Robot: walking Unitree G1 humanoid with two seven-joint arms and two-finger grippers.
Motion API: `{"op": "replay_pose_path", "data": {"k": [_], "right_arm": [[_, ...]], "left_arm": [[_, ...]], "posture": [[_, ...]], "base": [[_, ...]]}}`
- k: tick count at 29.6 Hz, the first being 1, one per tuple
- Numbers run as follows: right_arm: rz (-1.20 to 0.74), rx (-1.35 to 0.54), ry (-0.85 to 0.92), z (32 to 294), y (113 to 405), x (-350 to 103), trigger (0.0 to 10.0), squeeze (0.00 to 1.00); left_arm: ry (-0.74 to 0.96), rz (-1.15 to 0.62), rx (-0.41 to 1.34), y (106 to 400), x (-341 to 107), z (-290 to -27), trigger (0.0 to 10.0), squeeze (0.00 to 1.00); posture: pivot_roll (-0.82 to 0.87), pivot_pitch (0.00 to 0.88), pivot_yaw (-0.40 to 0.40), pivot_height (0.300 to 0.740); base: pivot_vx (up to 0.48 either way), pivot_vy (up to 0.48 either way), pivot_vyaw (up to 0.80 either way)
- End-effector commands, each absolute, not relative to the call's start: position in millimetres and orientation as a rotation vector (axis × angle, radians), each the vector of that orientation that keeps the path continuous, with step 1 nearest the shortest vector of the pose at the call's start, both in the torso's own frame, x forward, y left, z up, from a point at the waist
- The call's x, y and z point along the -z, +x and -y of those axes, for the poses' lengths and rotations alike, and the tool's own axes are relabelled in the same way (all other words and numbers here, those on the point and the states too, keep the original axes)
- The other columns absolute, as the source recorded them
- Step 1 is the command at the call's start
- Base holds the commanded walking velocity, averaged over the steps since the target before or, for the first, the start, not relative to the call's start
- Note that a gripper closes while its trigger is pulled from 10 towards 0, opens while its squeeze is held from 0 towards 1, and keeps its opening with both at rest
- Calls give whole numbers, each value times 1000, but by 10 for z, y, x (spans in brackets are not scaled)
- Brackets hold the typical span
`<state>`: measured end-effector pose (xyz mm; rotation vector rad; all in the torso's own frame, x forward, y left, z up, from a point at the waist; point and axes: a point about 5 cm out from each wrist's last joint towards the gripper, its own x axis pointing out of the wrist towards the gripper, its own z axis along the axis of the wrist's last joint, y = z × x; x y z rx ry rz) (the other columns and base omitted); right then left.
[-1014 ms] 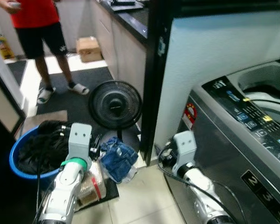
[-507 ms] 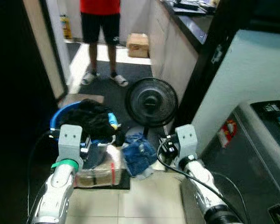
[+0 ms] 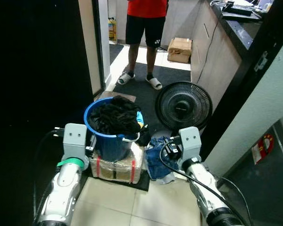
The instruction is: Clothes washing
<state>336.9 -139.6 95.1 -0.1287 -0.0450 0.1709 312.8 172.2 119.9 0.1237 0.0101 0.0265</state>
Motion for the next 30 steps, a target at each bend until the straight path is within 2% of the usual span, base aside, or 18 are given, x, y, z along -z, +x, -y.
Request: {"op": "replay_pose_path", "data": {"k": [1, 14, 18, 30], "right_arm": [[51, -165, -131, 1390, 3366, -945, 10000, 0], [42, -159, -156, 1441, 3340, -898, 10000, 0], [40, -160, -163, 1443, 3344, -896, 10000, 0], [41, -167, -162, 1409, 3335, -888, 10000, 0]], "left_arm": [[134, -6, -33, 3155, -1204, -1731, 10000, 0], [136, 2, -16, 3192, -1204, -1696, 10000, 0], [135, 4, -16, 3200, -1207, -1693, 10000, 0], [133, 5, -24, 3199, -1203, -1713, 10000, 0]], "posture": [[84, 7, -33, 740], [72, 3, -27, 740], [71, 5, -28, 740], [73, 21, -29, 740]], "base": [[409, 251, 0], [406, 255, 0], [401, 262, 797], [402, 262, 0]]}}
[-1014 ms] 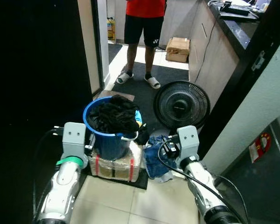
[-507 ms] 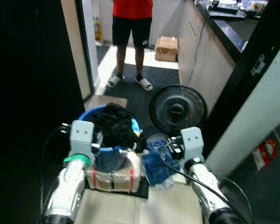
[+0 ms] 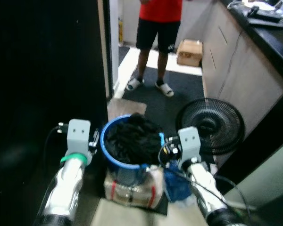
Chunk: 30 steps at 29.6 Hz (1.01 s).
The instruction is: Clothes washing
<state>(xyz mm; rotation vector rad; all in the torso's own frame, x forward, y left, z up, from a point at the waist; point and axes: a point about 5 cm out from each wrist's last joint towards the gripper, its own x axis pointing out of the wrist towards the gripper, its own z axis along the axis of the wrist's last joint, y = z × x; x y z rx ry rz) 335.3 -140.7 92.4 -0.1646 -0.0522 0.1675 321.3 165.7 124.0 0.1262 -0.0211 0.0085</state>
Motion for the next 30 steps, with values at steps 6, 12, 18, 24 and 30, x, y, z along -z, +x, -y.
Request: {"op": "replay_pose_path", "data": {"k": [6, 12, 18, 24, 30], "right_arm": [[40, -177, -153, 1397, 3322, -877, 10000, 0], [40, -175, -150, 1401, 3321, -874, 10000, 0], [39, -172, -149, 1406, 3319, -871, 10000, 0], [39, -172, -148, 1408, 3315, -868, 10000, 0], [40, -166, -147, 1418, 3309, -865, 10000, 0]], "left_arm": [[117, 2, -13, 3189, -1199, -1700, 10000, 0], [106, 10, -2, 3198, -1210, -1678, 10000, 0], [98, 14, 2, 3211, -1217, -1664, 10000, 0], [97, 13, 2, 3217, -1218, -1666, 10000, 0], [92, 14, 5, 3216, -1216, -1663, 10000, 0]], "posture": [[72, 24, -30, 740], [68, 22, -26, 740], [66, 21, -23, 740], [63, 22, -21, 740], [62, 23, -20, 740]], "base": [[0, 0, 0], [0, 0, 0], [0, 0, 0], [0, 0, 0], [0, 0, 0]]}}
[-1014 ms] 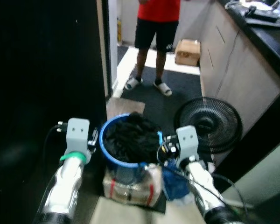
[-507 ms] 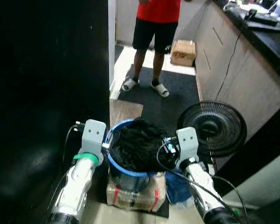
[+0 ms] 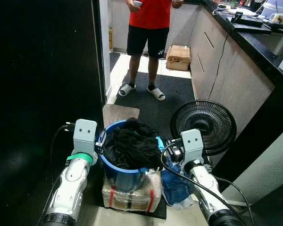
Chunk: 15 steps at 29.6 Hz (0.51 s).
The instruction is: Clothes washing
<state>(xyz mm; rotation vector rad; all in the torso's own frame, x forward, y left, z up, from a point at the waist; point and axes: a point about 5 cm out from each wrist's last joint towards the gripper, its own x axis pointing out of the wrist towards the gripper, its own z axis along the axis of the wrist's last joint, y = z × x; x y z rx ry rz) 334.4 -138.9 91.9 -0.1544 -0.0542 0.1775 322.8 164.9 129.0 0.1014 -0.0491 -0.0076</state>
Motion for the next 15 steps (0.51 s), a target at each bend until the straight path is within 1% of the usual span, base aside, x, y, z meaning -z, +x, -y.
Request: {"op": "replay_pose_path", "data": {"k": [1, 15], "right_arm": [[41, -164, -147, 1420, 3308, -865, 10000, 0], [33, -146, -161, 1467, 3302, -853, 10000, 0]], "left_arm": [[92, 14, 5, 3216, -1215, -1662, 10000, 0], [90, 6, 9, 3209, -1179, -1649, 10000, 0]], "posture": [[61, 24, -20, 740], [61, 24, -25, 740]], "base": [[0, 0, 0], [0, 0, 0]]}}
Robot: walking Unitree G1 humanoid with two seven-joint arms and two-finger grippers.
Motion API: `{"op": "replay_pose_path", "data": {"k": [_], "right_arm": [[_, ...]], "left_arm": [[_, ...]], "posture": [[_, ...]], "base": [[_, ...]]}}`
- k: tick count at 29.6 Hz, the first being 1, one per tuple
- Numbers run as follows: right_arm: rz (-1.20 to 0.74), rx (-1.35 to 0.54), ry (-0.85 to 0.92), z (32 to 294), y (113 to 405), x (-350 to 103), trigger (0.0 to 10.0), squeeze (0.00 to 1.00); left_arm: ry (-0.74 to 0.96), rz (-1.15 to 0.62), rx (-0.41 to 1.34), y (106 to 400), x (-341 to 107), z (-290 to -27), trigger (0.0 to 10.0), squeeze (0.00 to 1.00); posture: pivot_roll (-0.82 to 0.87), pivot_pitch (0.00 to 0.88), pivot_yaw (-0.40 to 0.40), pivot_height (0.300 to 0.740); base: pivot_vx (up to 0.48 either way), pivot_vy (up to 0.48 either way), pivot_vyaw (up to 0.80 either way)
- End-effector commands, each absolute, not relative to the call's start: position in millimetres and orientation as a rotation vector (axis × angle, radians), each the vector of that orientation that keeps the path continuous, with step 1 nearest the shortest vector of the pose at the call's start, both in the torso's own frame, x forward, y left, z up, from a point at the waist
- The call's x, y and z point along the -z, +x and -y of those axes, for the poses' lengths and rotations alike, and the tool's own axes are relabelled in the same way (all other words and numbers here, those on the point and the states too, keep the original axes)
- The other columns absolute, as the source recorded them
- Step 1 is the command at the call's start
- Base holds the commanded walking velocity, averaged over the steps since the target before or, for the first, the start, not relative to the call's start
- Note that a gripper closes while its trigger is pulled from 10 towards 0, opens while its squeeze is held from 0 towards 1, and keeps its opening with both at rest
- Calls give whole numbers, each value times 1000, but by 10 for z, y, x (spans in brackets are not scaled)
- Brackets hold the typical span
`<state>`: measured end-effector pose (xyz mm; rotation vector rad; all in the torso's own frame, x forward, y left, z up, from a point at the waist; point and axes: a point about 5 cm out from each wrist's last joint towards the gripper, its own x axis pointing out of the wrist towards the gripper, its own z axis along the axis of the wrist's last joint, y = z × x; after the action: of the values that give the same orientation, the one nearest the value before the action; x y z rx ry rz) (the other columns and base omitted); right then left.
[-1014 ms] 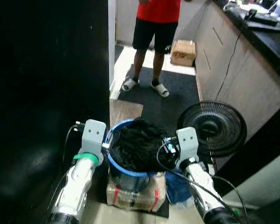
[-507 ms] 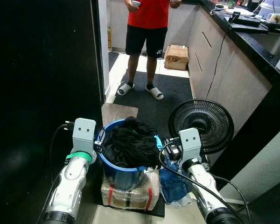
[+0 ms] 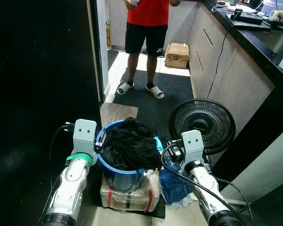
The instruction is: Clothes washing
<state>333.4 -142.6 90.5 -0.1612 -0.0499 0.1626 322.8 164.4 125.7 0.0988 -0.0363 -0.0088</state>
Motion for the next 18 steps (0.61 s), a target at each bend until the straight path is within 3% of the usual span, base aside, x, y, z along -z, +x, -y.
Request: {"op": "replay_pose_path", "data": {"k": [1, 6, 7, 9, 16, 18], "right_arm": [[25, -139, -169, 1488, 3303, -843, 10000, 0], [-85, -124, -216, 1607, 3236, -627, 10000, 0], [-336, -90, -212, 1809, 2918, -116, 10000, 0], [-419, -76, -196, 1864, 2770, 52, 10000, 0], [-437, -28, -156, 1918, 2641, 141, 10000, 0], [-334, 21, -159, 1958, 2766, -31, 10000, 0]], "left_arm": [[91, 1, 12, 3208, -1160, -1643, 10000, 0], [99, -45, 24, 3177, -1018, -1626, 10000, 0], [91, -60, 40, 3149, -960, -1562, 10000, 0], [86, -58, 45, 3148, -967, -1537, 10000, 0], [81, -47, 68, 3167, -997, -1474, 10000, 0], [80, -43, 90, 3195, -1016, -1425, 10000, 0]], "posture": [[61, 24, -25, 740], [42, 19, -22, 740], [53, 16, -25, 740], [48, 16, -24, 740], [32, 14, -14, 740], [14, 11, 0, 740]], "base": [[0, 0, 0], [0, 0, 0], [0, 0, 0], [0, 0, 0], [0, 0, 0], [0, 0, 0]]}}
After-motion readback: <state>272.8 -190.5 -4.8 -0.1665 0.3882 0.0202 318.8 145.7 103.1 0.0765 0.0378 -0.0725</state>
